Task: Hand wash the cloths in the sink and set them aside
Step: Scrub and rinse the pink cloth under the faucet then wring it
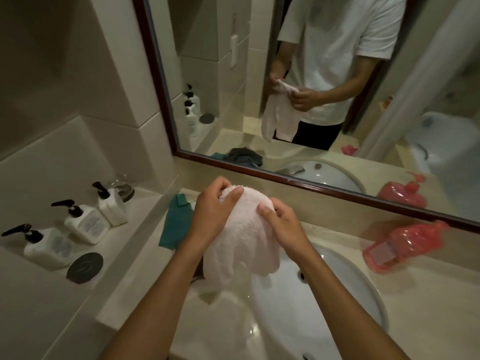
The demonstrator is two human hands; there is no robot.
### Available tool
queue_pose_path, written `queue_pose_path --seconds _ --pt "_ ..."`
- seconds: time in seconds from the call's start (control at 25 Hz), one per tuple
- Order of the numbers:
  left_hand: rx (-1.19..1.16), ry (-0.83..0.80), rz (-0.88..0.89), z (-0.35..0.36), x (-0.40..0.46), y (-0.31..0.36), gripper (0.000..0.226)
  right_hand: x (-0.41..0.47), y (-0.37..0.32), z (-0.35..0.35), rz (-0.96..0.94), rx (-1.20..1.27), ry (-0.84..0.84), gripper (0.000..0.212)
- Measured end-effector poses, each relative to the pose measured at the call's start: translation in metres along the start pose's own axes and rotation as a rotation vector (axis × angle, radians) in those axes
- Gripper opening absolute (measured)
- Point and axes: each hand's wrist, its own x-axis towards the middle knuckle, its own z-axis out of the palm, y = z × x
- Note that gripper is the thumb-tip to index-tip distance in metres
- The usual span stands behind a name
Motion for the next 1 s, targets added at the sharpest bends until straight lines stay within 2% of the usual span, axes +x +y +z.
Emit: queue_pose_path --seconds 0.12,0.2,0.24,0.36,0.48,0.6,0.76,0.8,0.92,1.0 --pt "0.042 -0.123 0.080 0.032 -0.005 0.022 0.024 -0.018 -0.013 -0.046 -0.132 -0.107 0.206 0.027" --pt "0.029 -0.115 0.123 0.052 -0.013 0.032 0.025 -0.031 -0.016 -0.073 -0.174 -0.167 0.313 0.019" --pt "0.025 -0.095 0.142 0.062 -0.017 0.037 0.027 -0.037 -0.016 -0.086 -0.184 -0.189 0.345 0.021" --pt "0.133 -0.113 0.207 0.089 -0.028 0.048 0.033 -0.053 -0.014 -0.122 -0.193 -0.179 0.369 0.026" --pt "0.066 -0.288 0.198 0.109 -0.032 0.059 0.038 -0.063 -0.016 -0.151 -0.185 -0.157 0.357 0.027" --pt "-0.108 -0.478 0.081 0.124 -0.034 0.072 0.034 -0.069 -0.022 -0.173 -0.181 -0.080 0.354 0.024" --pt "-0.064 -0.887 -0.154 0.134 -0.037 0.082 0.050 -0.067 -0.022 -0.190 -0.156 -0.076 0.362 0.019" --pt "-0.089 -0.946 -0.206 0.136 -0.038 0.083 0.049 -0.065 -0.016 -0.191 -0.137 -0.086 0.361 0.020" --pt "-0.396 -0.882 -0.395 0.143 -0.050 0.079 0.043 -0.061 0.012 -0.182 -0.024 -0.117 0.354 0.013" --pt "-0.662 -0.799 -0.572 0.148 -0.060 0.070 0.049 -0.066 0.038 -0.170 0.079 -0.095 0.363 0.028"
